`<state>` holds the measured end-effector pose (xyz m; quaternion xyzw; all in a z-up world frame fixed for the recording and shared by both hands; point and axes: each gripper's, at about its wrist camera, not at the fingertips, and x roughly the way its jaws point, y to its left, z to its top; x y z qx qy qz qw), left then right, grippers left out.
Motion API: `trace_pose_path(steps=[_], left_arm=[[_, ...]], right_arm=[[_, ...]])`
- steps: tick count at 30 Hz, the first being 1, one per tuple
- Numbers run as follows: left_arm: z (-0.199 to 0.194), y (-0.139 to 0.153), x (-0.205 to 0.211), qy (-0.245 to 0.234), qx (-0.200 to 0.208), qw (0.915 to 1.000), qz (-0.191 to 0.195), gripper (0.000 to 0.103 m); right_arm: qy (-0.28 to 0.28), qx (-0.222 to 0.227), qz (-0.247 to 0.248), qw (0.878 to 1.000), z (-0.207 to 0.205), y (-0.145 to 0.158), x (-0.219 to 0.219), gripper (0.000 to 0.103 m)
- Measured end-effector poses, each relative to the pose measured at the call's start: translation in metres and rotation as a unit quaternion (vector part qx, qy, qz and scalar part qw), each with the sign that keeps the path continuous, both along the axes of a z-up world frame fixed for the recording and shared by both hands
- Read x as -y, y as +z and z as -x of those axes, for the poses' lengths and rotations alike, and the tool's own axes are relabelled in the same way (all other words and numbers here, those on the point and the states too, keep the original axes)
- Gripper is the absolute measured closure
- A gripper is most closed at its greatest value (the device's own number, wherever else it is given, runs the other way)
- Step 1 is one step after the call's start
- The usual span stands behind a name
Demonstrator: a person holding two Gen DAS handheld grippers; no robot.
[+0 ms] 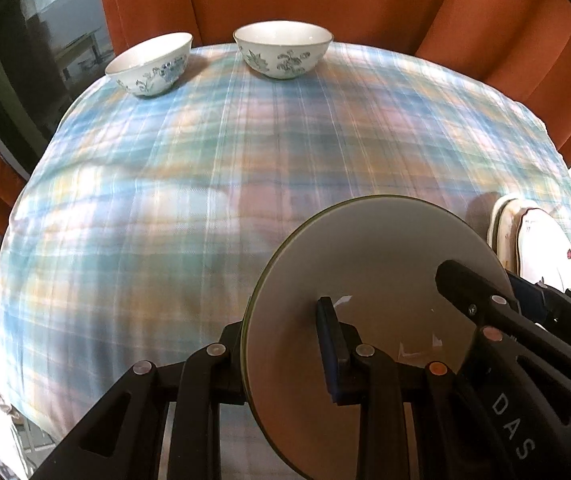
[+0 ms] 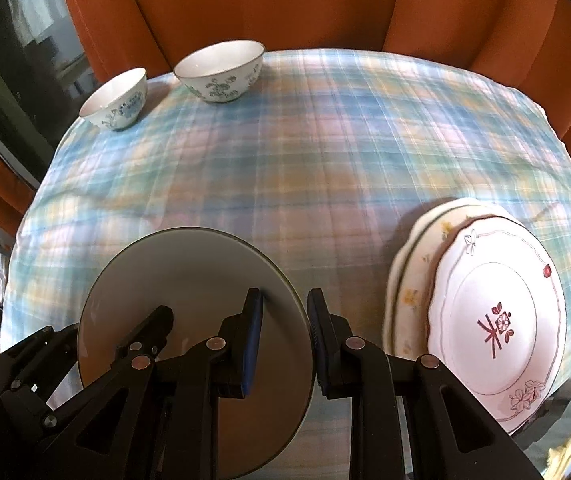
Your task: Organize plates and bowls
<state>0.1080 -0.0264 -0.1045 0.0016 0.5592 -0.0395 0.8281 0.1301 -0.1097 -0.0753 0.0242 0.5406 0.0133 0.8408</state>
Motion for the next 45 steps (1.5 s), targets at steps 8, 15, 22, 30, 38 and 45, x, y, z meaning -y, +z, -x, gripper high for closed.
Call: trace_pose_path(steps=[8,15,22,30,38,45], left_arm=[[0.007,-0.012,0.008,0.022,-0.011,0.9996,-0.014,0.077],[0.01,-0.011,0.01,0.037,-0.012,0.999,-0.02,0.066],[0.014,0.0,0.013,0.042,0.003,0.9989,-0.019,0.034],[0.013,0.026,0.006,0.063,0.039,0.9972,-0.012,0.021],[0.0,0.047,-0.019,0.086,0.063,0.9943,-0.008,0.02],[-0.028,0.054,-0.049,0.073,0.076,0.9944,-0.011,0.02]], right_arm=[[0.018,-0.021,-0.013,1.0,0.002,-0.017,0.01,0.076],[0.037,-0.024,-0.022,0.999,0.002,-0.018,0.013,0.076],[0.058,-0.017,-0.028,0.998,0.002,-0.012,0.012,0.038],[0.072,0.024,-0.036,0.996,0.001,0.016,0.012,0.034],[0.102,0.048,-0.042,0.993,-0.013,0.04,-0.011,0.035],[0.096,0.063,-0.046,0.992,-0.037,0.05,-0.04,0.035]])
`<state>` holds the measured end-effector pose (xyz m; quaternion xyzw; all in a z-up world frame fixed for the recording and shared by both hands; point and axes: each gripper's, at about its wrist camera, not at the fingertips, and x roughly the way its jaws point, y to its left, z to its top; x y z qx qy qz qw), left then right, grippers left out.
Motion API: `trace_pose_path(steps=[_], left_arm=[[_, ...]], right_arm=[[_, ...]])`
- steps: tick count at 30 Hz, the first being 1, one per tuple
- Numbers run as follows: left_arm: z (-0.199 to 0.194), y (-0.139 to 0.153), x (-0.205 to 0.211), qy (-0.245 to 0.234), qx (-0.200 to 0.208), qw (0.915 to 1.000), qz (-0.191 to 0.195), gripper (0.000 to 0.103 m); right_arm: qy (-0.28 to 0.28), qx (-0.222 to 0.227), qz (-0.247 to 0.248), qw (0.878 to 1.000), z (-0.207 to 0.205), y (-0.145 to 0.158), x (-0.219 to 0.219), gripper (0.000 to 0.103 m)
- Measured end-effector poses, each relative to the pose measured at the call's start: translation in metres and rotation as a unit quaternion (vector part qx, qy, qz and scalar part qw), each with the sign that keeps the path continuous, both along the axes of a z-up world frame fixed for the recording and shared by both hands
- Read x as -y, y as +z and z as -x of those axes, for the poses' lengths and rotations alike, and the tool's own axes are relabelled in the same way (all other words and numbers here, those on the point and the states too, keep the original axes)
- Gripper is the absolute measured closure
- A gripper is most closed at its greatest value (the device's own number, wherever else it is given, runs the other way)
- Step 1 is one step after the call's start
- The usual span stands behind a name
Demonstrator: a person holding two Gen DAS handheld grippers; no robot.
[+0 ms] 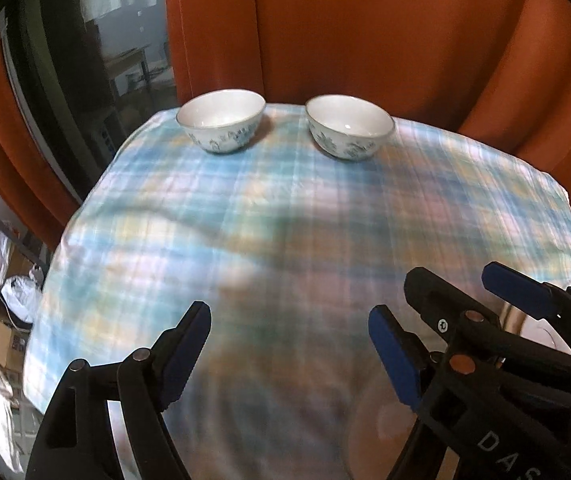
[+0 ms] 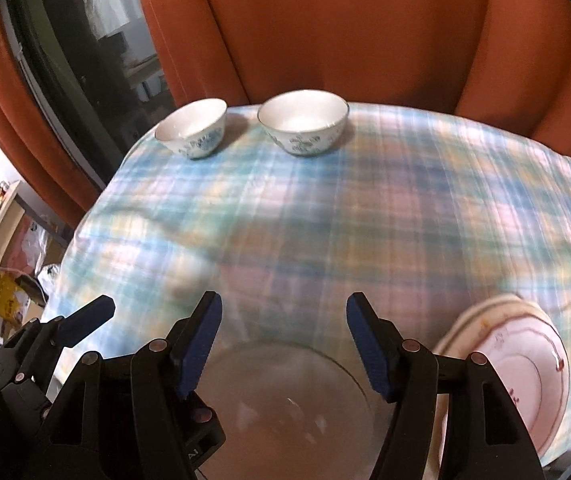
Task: Organize plates and bowls
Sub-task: 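Move both grippers to the second plain cream plate near the bowls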
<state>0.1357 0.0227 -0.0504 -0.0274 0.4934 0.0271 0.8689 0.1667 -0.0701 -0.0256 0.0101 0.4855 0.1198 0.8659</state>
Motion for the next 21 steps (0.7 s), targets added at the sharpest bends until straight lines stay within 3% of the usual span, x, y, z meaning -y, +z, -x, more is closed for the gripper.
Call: trace_pose_path(steps=[9,21], left_arm=[[-0.052,0.008,-0.051,-0.022,0.004,0.9997,-0.007,0.02],[-0.135,0.01,-0.115,-0.041,0.028,0.9988,-0.007,0.025]], right_arm=[[-0.036,-0.006,-0.006,0.999,-0.042,0.005,-0.046,0.035],[-0.069,0.026,0.019,0.997,-0.115,0.014,-0.113,0.035]])
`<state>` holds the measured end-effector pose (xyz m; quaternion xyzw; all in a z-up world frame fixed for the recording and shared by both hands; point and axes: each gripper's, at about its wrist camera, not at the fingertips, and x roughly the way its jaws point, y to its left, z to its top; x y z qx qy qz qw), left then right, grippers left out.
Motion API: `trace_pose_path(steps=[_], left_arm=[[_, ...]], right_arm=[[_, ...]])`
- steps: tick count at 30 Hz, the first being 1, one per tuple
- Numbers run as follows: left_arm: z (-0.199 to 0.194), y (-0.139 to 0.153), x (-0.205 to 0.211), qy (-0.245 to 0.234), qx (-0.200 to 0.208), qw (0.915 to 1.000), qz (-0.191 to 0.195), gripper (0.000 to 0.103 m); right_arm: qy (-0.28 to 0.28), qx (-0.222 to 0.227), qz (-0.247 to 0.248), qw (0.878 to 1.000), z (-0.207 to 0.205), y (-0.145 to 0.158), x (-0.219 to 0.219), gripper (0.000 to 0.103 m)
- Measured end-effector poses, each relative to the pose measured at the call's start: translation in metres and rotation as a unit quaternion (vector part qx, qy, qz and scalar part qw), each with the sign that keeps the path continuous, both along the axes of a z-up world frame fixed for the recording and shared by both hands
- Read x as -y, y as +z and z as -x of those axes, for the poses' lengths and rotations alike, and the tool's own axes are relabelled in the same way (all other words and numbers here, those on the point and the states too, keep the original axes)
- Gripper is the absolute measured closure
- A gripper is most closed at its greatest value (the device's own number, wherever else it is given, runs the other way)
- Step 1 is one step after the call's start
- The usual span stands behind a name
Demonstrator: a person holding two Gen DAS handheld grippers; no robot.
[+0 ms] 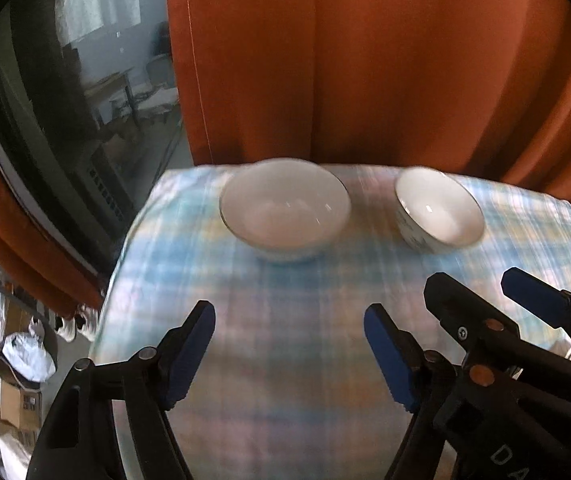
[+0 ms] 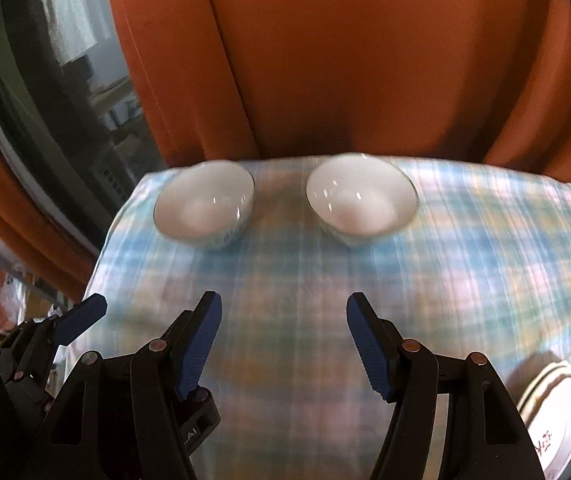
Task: Organize plates and bowls
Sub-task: 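Move both grippers to the second plain cream plate near the bowls, then close the left gripper on the second cream plate rim while the right gripper grasps it too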
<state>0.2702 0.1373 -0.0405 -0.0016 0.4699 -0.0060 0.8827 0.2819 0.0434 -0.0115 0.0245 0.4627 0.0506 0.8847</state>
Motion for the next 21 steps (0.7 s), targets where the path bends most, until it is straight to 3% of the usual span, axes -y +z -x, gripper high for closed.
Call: trace_pose_path(steps=[4,12,17,21], left_arm=[[-0.025,-0.004,-0.016,0.0,0.003,1.0,0.005,0.031],[-0.077,-0.011,-0.035,-0.004,0.015,0.9999,0.004,0.034],[-0.106,-0.028,-0.041,-0.006,0.011,0.9999,-0.002,0.041],[-0.124,-0.044,-0.044,-0.005,-0.002,1.0,-0.001,0.049]], right_arm=[[-0.012,0.008,0.001,1.0,-0.026,-0.003,-0.017,0.035],[-0.04,0.02,-0.006,0.999,-0.072,-0.009,-0.037,0.035],[-0.052,0.021,-0.004,0.998,-0.099,-0.021,-0.05,0.035],[-0.061,0.011,0.002,0.998,-0.116,-0.034,-0.055,0.044]])
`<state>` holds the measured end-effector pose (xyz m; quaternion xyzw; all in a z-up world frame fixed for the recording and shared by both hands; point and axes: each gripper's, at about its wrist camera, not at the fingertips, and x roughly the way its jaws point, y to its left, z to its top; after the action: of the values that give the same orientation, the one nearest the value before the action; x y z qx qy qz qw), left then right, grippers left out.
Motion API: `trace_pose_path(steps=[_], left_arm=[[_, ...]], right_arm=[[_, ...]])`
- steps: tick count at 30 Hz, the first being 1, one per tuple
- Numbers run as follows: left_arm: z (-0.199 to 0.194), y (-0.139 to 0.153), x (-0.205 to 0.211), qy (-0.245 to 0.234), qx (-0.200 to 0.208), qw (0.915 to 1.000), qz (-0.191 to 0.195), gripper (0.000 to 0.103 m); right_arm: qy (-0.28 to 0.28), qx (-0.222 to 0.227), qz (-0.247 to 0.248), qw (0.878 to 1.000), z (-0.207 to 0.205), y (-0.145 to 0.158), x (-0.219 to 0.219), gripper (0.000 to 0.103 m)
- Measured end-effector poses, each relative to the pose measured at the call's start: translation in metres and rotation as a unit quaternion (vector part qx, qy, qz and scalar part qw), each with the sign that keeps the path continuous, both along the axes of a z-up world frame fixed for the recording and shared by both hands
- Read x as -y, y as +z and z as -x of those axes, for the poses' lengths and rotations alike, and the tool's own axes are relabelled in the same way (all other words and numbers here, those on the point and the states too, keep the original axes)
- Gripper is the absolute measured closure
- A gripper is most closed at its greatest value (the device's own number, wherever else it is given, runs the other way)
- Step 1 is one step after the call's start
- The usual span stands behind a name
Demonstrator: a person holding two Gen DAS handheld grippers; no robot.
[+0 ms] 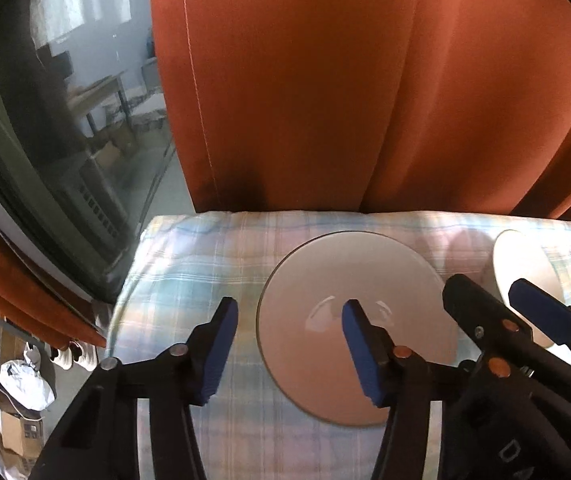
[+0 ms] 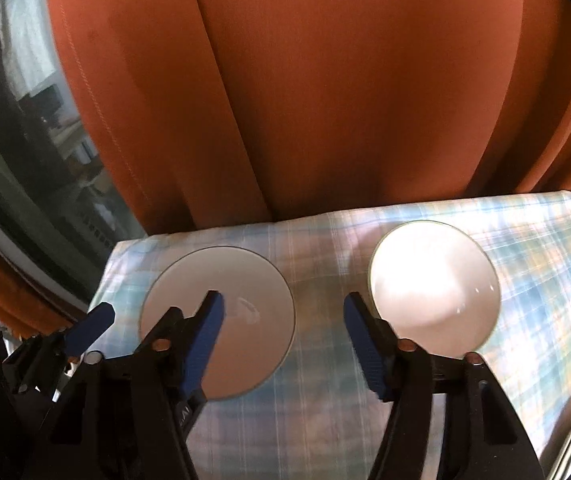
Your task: Organize plates and bowls
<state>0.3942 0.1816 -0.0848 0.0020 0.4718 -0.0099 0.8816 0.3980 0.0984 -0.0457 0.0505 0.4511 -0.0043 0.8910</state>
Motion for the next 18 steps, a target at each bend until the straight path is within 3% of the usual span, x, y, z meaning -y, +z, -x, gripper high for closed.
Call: trace_pose_path(steps=[4,15,18], left_arm=[[-0.011,-0.012,0.001,-0.004,-0.007,0.9999,-0.008,0.06],[-0.021,-0.029,0.002,0.006,-0.014,0.9996,-0.022,0.073],[-0.022,-0.031,-0.001,0.009,-0.019,0.9995,-0.022,0.079]], right_arm=[[-0.012,-0.016,-0.003,1.0,-0.013,-0.016,0.001,0.053],[-0.019,-0.042,-0.01,0.999,-0.03,-0.04,0.0,0.068],[-0.014,-0.05,-0.015,0.999,-0.035,-0.045,-0.001,0.082]])
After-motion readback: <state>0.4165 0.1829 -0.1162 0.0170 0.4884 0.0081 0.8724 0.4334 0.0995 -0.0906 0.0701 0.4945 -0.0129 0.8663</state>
